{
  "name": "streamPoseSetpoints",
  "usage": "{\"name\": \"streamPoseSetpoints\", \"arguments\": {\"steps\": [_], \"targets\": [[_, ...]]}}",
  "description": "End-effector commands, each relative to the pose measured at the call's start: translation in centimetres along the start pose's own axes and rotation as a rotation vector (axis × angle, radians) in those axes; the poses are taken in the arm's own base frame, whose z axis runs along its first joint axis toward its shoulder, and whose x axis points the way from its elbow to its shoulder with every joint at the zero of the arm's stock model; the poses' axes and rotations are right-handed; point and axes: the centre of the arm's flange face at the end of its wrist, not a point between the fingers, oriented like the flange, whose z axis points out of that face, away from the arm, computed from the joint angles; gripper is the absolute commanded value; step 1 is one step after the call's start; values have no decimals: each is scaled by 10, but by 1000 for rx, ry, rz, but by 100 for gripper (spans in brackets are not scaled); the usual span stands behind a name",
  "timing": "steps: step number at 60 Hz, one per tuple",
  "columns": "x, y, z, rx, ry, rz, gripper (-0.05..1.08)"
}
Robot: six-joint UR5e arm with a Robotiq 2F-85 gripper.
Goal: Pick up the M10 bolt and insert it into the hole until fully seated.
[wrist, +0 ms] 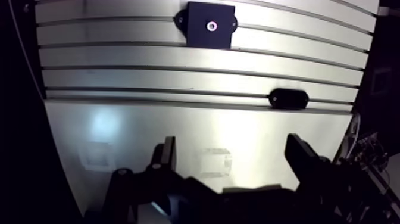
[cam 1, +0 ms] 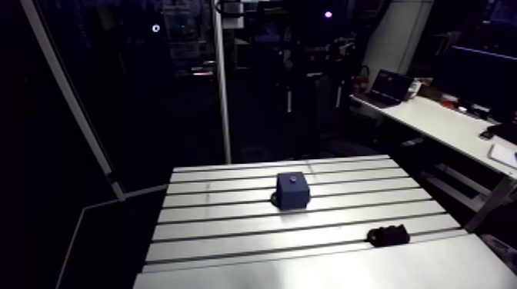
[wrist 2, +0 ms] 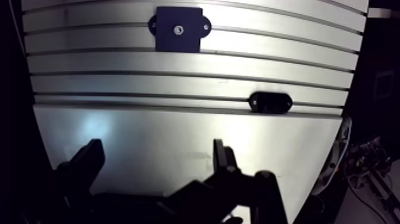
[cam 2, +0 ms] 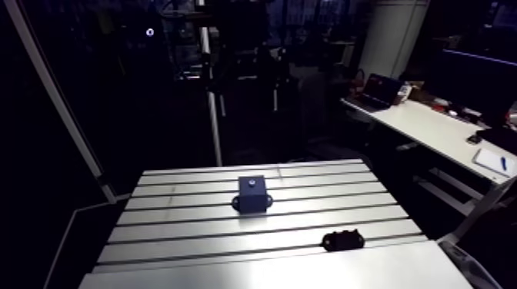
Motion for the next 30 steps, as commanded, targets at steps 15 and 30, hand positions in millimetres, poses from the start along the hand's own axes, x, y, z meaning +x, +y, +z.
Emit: {"name": "streamPoseSetpoints", "arguments": {"steps": [15, 30], "targets": [[-28, -2, -45, 6, 66, 19, 1], [-25, 0, -70, -1, 101, 24, 1]]}}
